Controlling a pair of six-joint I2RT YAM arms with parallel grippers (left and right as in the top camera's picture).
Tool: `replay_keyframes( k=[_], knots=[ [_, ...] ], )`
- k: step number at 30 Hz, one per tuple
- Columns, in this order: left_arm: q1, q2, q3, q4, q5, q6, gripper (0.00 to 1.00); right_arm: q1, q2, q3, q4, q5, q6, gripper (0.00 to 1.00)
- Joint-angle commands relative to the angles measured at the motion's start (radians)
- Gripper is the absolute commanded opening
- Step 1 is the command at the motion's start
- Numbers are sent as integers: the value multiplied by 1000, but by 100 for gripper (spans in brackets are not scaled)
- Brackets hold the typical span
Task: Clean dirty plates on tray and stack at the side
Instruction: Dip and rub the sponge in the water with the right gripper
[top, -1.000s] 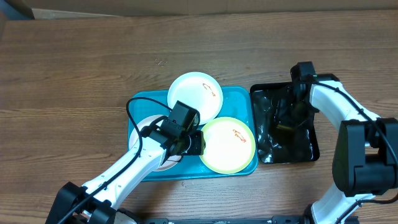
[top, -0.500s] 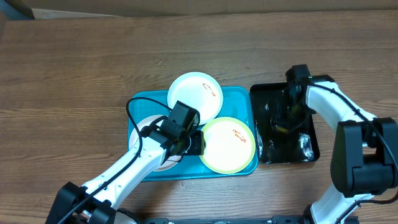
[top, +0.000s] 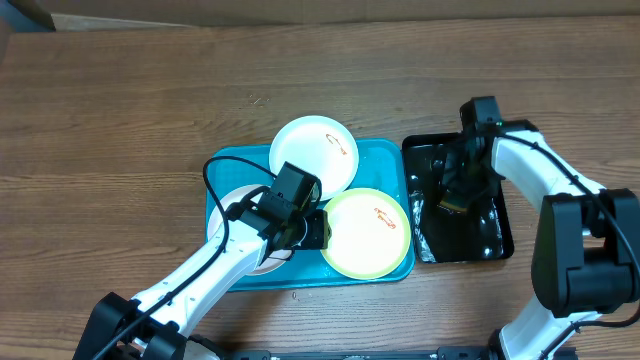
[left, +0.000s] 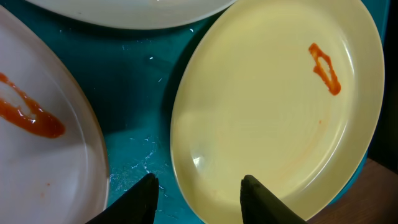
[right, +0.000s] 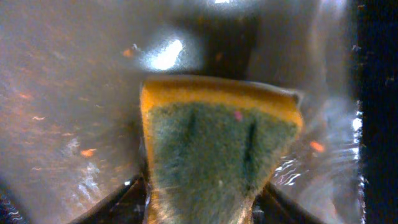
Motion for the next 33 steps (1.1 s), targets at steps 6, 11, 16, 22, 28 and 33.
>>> replay_keyframes(
  k=[6,11,16,22,28,33],
  knots=[
    [-5,0,-5,0,-11,-9,45,0,4,18,-11,-10,23,47],
    [-5,0,-5,0,-11,-9,45,-2,4,84,-45,6,22,67],
    [-5,0,-5,0,-12,-9,46,-2,4,67,-6,48,23,70],
    [-5,0,-5,0,-12,-9,46,-2,9,10,100,47,28,72],
    [-5,0,-5,0,-12,-9,46,-2,11,0,153,46,30,4],
    [-5,0,-5,0,-16,-9,46,-2,10,2,173,46,29,66]
  ],
)
